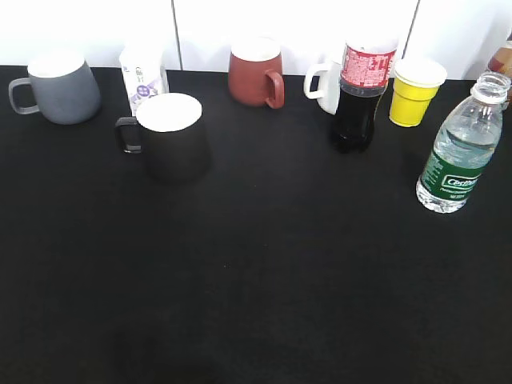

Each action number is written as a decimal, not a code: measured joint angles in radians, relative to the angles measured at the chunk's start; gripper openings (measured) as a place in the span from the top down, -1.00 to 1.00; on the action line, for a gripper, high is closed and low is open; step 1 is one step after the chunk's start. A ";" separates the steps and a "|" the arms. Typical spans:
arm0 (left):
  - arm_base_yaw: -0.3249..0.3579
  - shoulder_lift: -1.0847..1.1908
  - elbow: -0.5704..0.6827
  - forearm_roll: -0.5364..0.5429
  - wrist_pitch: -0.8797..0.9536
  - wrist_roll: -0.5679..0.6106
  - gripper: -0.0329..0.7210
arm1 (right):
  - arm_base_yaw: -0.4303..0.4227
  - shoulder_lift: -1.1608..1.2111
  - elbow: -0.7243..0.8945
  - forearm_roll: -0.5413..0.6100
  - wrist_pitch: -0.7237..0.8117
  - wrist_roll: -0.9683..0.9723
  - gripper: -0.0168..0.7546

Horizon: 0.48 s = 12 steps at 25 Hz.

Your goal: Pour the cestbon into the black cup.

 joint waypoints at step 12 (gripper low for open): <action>0.000 0.083 -0.036 0.004 -0.038 0.002 -0.34 | 0.000 0.000 0.000 0.000 0.000 0.000 -0.48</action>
